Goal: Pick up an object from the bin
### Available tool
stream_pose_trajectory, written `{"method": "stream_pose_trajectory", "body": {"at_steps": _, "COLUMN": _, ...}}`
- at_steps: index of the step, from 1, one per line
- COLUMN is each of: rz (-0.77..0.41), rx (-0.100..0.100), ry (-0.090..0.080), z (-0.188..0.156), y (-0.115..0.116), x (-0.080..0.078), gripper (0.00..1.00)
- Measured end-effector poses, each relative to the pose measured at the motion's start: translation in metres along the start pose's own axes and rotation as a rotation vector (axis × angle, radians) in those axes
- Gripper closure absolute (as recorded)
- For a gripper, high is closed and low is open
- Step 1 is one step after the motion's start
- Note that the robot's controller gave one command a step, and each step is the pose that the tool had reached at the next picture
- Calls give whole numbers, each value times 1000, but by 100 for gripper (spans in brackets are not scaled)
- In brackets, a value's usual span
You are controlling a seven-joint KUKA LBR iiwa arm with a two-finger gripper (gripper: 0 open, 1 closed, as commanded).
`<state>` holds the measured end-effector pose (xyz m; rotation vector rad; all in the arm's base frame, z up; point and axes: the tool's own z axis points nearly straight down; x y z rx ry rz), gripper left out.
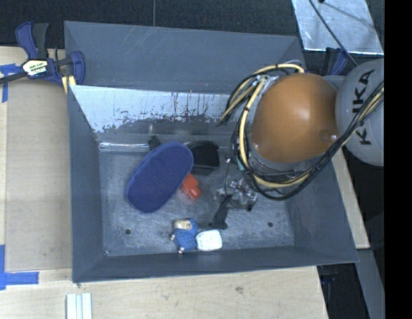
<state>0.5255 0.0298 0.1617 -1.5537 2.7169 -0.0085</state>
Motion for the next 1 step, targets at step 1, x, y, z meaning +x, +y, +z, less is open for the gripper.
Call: {"method": "stream_pose_trajectory", "body": {"at_steps": 1, "rz": 19, "rx": -1, "ry": 0, "z": -85, "y": -20, "x": -7, "gripper": 100}}
